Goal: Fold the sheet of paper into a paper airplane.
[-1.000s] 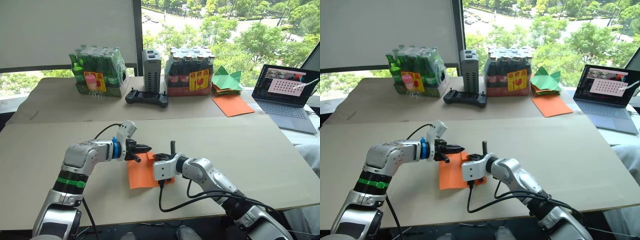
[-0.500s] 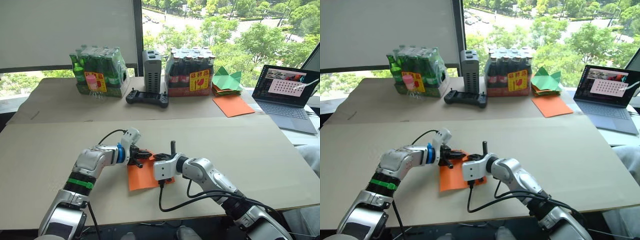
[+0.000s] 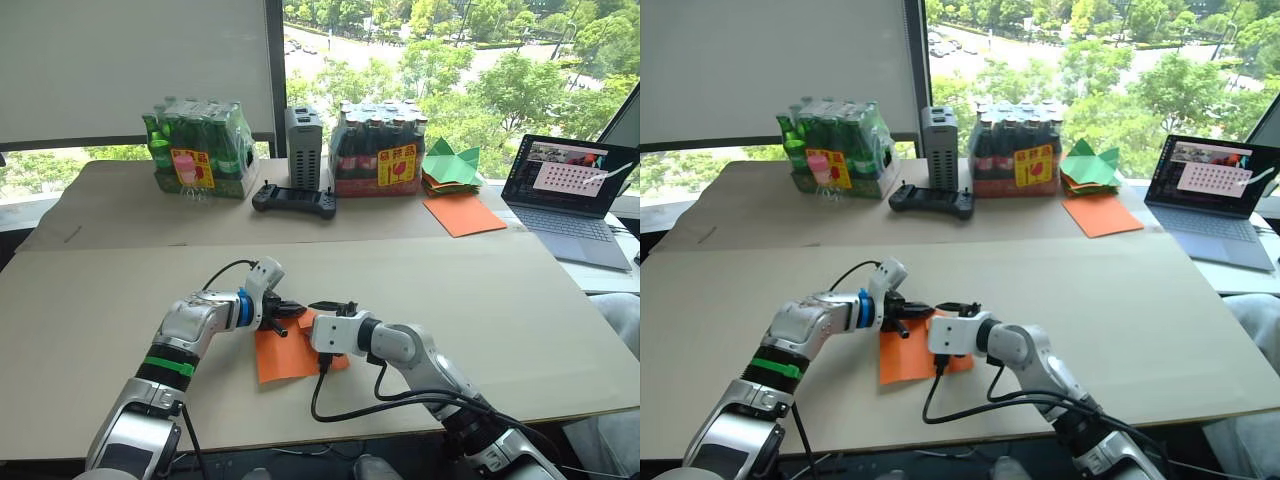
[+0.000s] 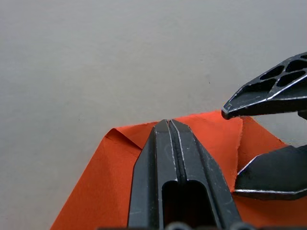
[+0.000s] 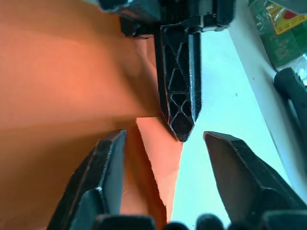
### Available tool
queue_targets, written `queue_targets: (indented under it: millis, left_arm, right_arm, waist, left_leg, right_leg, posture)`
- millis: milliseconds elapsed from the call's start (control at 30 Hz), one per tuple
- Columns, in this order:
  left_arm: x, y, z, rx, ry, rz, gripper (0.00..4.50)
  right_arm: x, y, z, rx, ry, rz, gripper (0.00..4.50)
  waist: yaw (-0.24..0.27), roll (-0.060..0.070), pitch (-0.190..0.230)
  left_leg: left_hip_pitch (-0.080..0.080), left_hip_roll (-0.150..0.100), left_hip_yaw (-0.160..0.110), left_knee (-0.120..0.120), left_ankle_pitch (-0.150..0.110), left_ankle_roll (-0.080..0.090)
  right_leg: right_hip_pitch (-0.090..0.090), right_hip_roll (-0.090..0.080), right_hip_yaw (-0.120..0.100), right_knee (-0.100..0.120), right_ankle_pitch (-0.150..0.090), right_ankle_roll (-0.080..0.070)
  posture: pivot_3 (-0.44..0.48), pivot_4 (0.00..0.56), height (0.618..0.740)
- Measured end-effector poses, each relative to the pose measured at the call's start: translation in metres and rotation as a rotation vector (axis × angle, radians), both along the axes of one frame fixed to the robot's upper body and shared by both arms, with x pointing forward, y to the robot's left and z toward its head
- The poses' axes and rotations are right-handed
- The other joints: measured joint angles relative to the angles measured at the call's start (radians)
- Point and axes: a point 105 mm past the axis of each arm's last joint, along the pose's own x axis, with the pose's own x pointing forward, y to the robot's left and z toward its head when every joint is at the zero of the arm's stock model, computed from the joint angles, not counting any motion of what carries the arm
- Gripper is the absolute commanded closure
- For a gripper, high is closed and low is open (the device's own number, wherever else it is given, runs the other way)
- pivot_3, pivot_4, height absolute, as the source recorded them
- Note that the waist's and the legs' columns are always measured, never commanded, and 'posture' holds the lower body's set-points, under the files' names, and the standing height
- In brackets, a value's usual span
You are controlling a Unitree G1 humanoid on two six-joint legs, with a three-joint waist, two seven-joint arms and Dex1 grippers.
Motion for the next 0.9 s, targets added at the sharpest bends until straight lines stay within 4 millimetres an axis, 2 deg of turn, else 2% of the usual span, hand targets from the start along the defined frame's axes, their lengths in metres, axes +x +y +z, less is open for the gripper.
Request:
queue_targets:
  millis: [100,133,233,433,500,900]
  left_arm:
    - [0.0,-0.001,0.0,-0.004,0.0,0.0,4.5]
    - [0.0,-0.001,0.0,-0.005,0.0,0.0,4.5]
    - [0.0,-0.001,0.0,-0.007,0.0,0.0,4.5]
    - [0.0,-0.003,0.0,-0.011,-0.001,-0.002,4.5]
    - [0.0,-0.002,0.0,-0.01,-0.001,-0.001,4.5]
    - [-0.001,-0.003,0.001,-0.008,-0.003,-0.006,4.5]
  right_arm:
    - [-0.002,-0.002,0.0,0.105,0.144,-0.048,0.54]
    - [-0.004,-0.002,-0.002,0.151,0.211,-0.066,0.77]
    - [-0.003,-0.004,-0.006,0.247,0.36,-0.133,1.8]
    - [0.007,-0.014,-0.005,0.325,0.415,-0.241,3.92]
    - [0.01,-0.017,-0.006,0.333,0.413,-0.268,4.48]
    - [0.007,-0.016,-0.007,0.405,0.522,-0.276,4.48]
  waist:
    - [0.001,0.0,0.0]
    - [0.001,0.0,0.0]
    - [0.002,0.0,0.0]
    - [0.003,0.0,0.0]
    - [0.003,0.0,0.0]
    - [0.002,0.0,0.0]
  left_leg:
    - [0.0,0.0,0.0,0.0,0.0,0.0]
    - [-0.001,0.0,0.0,0.0,0.0,0.0]
    - [-0.001,0.0,0.0,0.0,0.0,0.0]
    - [-0.002,0.0,0.0,0.0,0.0,0.0]
    - [-0.002,0.0,0.0,0.0,0.0,0.0]
    - [-0.002,0.0,0.0,-0.001,0.0,0.0]
  right_leg:
    - [0.0,0.0,0.0,0.0,0.0,-0.001]
    - [0.0,0.0,0.0,0.0,0.0,-0.001]
    - [-0.001,0.0,0.0,0.0,0.0,-0.001]
    - [-0.002,0.0,0.0,0.0,0.0,0.0]
    - [-0.002,0.0,0.0,0.0,0.0,0.0]
    - [-0.002,0.0,0.0,-0.002,0.0,0.0]
  posture:
    - [0.0,0.15,0.74]
    - [0.0,0.15,0.74]
    - [0.0,0.15,0.74]
    - [0.0,0.15,0.74]
    - [0.0,0.15,0.74]
    - [0.0,0.15,0.74]
